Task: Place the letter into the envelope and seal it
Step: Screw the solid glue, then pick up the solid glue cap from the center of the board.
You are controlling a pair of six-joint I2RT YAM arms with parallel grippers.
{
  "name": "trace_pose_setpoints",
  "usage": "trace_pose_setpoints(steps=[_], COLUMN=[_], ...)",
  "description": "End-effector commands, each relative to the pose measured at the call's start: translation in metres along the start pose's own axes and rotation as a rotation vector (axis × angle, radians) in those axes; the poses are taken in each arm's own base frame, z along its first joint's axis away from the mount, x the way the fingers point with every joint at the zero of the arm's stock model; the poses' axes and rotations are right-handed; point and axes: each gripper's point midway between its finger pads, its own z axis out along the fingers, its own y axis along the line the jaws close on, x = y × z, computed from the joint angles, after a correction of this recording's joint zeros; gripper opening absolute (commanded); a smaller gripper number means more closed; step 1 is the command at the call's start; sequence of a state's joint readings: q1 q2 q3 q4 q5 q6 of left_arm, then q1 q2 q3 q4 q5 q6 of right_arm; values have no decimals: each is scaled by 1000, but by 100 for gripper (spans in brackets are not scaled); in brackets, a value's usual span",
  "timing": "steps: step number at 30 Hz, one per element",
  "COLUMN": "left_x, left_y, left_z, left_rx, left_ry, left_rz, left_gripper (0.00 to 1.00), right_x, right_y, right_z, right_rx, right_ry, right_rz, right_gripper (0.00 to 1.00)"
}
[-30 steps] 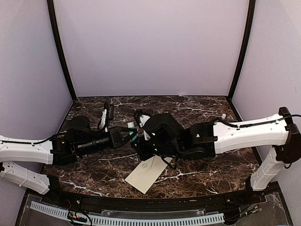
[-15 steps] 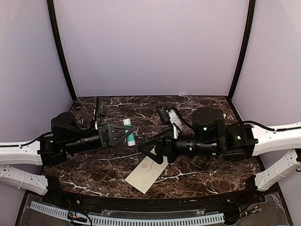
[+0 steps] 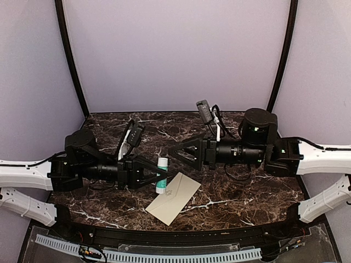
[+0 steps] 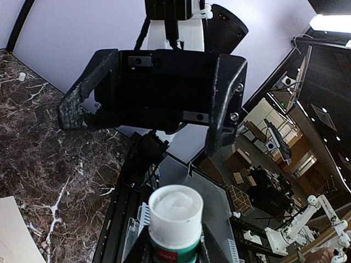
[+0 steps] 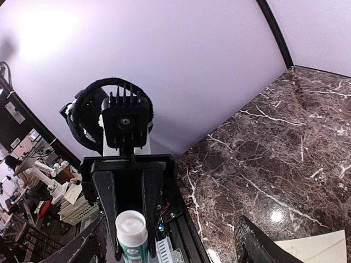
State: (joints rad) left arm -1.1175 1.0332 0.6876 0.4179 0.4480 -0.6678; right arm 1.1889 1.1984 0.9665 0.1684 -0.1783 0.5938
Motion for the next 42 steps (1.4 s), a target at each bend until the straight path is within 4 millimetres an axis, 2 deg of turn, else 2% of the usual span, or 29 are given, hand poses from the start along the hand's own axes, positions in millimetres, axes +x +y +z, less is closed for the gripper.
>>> trace_pose_setpoints(steps=[1,8,11,17,30,32,35,36,37,40,42], left_x=[-8,-6,-7,-5,-5,-5,-3,-3,-2,1,3], left_y=[-26,-19,-16,-13,-16,-17,-15,-14,-14,-12,-10], left_z=[5,14,15,16,15,15,16,16,16,15,15], left_rx=[96,69,55,44,55,56,52,49,48,45,41], left_ry=[3,17,14,20,20,19,23,24,26,29,34], left_rz=[82,77,79,72,78,79,75,72,69,60,54], left_gripper=[0,0,0,0,0,0,1,3,13,34,40], right_x=[-13,4,7,8,19,18,15,13,12,7,3], right_y=[37,49,50,49,32,32,35,35,36,37,36], right_z=[2,10,10,10,21,22,21,21,20,17,15], right_rx=[-164,-210,-217,-213,-134,-133,-147,-148,-149,-143,-131], right_ry=[-24,27,35,27,76,74,58,52,47,23,9], right_rz=[-44,-50,-53,-53,-32,-31,-26,-23,-22,-22,-24], right_gripper=[75,67,60,38,36,33,18,13,10,8,8])
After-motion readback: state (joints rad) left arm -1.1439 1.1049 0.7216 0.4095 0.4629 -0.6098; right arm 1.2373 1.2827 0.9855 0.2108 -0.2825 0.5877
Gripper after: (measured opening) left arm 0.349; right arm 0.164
